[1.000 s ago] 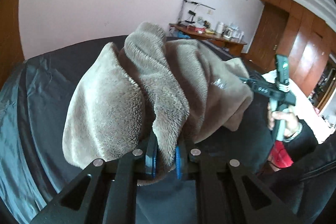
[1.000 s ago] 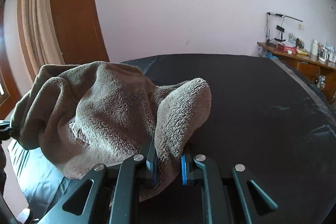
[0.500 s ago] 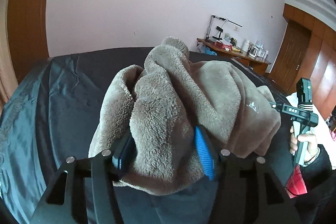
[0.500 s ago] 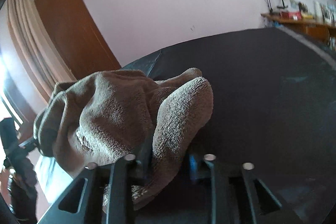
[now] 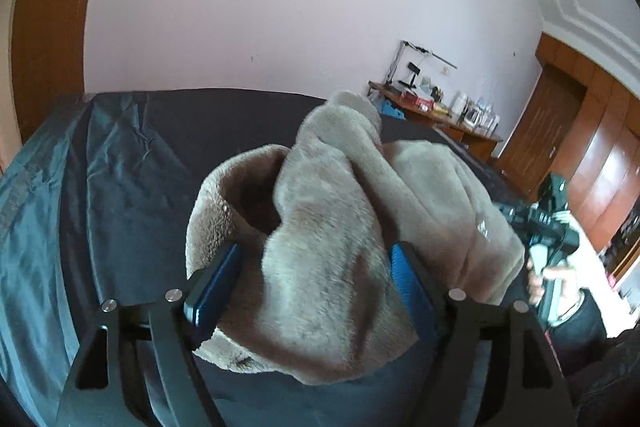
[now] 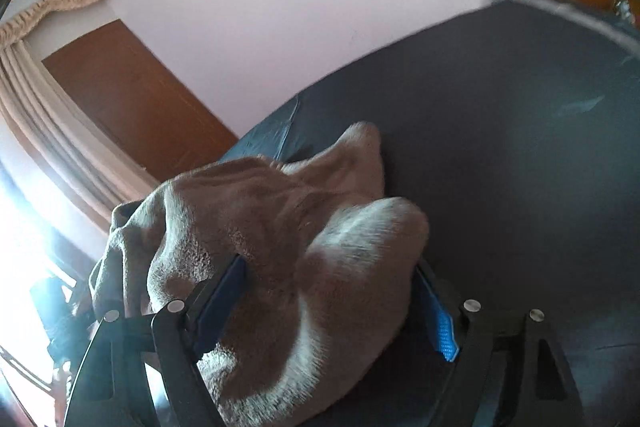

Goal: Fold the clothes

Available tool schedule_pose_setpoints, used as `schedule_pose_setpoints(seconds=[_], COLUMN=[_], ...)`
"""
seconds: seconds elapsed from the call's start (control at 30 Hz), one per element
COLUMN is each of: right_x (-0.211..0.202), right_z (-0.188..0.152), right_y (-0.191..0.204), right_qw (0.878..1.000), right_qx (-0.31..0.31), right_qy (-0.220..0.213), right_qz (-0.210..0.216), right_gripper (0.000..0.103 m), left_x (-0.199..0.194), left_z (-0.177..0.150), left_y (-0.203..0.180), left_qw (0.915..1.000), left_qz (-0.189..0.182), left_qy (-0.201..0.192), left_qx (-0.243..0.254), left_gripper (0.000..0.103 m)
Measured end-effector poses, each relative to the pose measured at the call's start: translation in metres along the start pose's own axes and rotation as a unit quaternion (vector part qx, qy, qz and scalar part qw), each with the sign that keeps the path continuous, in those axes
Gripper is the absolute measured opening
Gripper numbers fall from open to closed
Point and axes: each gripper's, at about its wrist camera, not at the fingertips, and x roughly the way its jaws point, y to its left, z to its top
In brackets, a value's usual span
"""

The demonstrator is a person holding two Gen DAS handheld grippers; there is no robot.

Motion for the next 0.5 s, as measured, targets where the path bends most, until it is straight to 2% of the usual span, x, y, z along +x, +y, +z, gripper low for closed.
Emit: schedule_pose_setpoints(seconds=[0.07,0.13,0.17,0.2,0.23,0.3,0.37,0.43,0.5], right_x=[0.007,0.011,0.014,0.015,0.013,0.006,-0.014,-0.043,-0.069], right_z=[-0.002,-0.003,-0.003,-0.004,-0.003,-0.002,-0.002,0.002,0.004], right_y=[0.006,0.014,0.017,0.021,0.024,0.03,0.041,0.052,0.067], right_qw=[1.0,0.999,0.999,0.999,0.998,0.997,0.991,0.979,0.961], right_qx=[-0.01,-0.029,-0.039,-0.048,-0.056,-0.075,-0.107,-0.14,-0.172], right_qy=[0.008,0.013,0.016,0.016,0.009,-0.009,-0.057,-0.116,-0.172], right_qz=[0.005,0.011,0.014,0.015,0.007,-0.013,-0.056,-0.095,-0.131], right_gripper=[0.079,0.051,0.045,0.031,0.025,0.022,0.021,0.02,0.02], left_x=[0.004,0.013,0.019,0.025,0.031,0.036,0.033,0.028,0.022], left_z=[0.002,0.003,0.003,0.002,0.002,0.0,0.0,0.0,-0.001], left_y=[0.008,0.012,0.013,0.013,0.013,0.008,0.0,-0.008,-0.019], left_qw=[0.9998,0.9993,0.9989,0.9983,0.9976,0.9971,0.9978,0.9983,0.9985], left_qz=[-0.005,0.0,0.001,0.002,0.0,0.0,0.007,0.011,0.004], left_qy=[0.01,0.023,0.031,0.039,0.05,0.06,0.057,0.054,0.053], left_qx=[-0.018,-0.031,-0.037,-0.042,-0.048,-0.047,-0.033,-0.02,-0.009], left_gripper=[0.08,0.079,0.073,0.052,0.034,0.027,0.024,0.023,0.023])
